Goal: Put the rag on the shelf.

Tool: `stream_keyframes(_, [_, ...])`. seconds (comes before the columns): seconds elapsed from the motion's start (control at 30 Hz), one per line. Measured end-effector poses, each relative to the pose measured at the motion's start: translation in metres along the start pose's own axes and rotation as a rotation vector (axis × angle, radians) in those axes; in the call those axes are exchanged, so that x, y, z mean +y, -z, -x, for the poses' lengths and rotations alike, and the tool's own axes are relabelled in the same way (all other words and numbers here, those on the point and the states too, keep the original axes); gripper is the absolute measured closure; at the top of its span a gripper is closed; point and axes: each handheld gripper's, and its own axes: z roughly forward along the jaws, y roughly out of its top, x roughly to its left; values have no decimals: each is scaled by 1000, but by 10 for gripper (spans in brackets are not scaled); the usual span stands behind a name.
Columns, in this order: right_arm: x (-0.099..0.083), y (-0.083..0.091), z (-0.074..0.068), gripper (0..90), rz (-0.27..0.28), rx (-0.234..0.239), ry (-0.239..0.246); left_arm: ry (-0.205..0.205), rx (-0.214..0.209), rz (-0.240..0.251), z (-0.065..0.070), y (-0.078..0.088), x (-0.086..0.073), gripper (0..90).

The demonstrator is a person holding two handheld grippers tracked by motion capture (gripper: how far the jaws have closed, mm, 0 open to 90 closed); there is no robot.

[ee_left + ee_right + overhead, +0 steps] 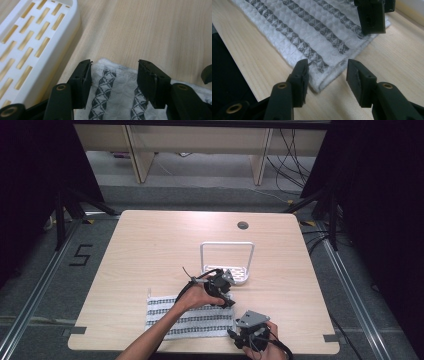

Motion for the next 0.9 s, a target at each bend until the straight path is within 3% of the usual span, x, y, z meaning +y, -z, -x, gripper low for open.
stream_keyframes(0.07, [0, -2, 0, 560, -1, 2, 3, -30, 12, 1, 1, -1, 0, 495])
stream_keyframes(0.1, [0, -3, 0, 574, -10, 9, 5, -23, 18, 1, 2, -1, 0, 512])
stream_keyframes(0.17, [-1, -5, -1, 615, 5, 18, -29, -35, 20, 3, 3, 0, 0, 547])
stream_keyframes(0.23, [0, -4, 2, 659, 2, 36, -7, -44, 13, 2, 4, 0, -1, 608])
stream_keyframes(0.3, [-1, -6, 1, 687, 22, 38, -34, -37, 13, 2, 4, 1, -1, 653])
stream_keyframes(0.43, [-2, -4, 0, 788, 9, 52, -57, -28, -6, 2, 3, 2, -2, 798])
stream_keyframes(0.47, [-1, -4, 2, 818, 6, 54, -41, -29, -9, 3, 2, 2, -3, 822])
stream_keyframes(0.57, [-2, -5, 3, 860, 19, 63, -36, -19, -12, 6, 1, 4, -5, 844])
stream_keyframes(0.67, [-2, -4, 4, 873, 30, 71, -64, -40, 4, 18, 3, 10, -6, 850])
stream_keyframes(0.7, [-1, -3, 6, 875, 59, 68, -71, -41, 11, 24, 3, 14, -5, 851])
stream_keyframes(0.77, [2, 1, 11, 877, 85, 62, -17, -22, 16, 48, 4, 24, -4, 852])
stream_keyframes(0.8, [3, 5, 9, 878, 85, 60, -49, -22, 17, 59, 4, 28, -3, 853])
stream_keyframes(0.9, [7, 10, 10, 879, 121, 60, -50, -10, 33, 101, 6, 50, 2, 854])
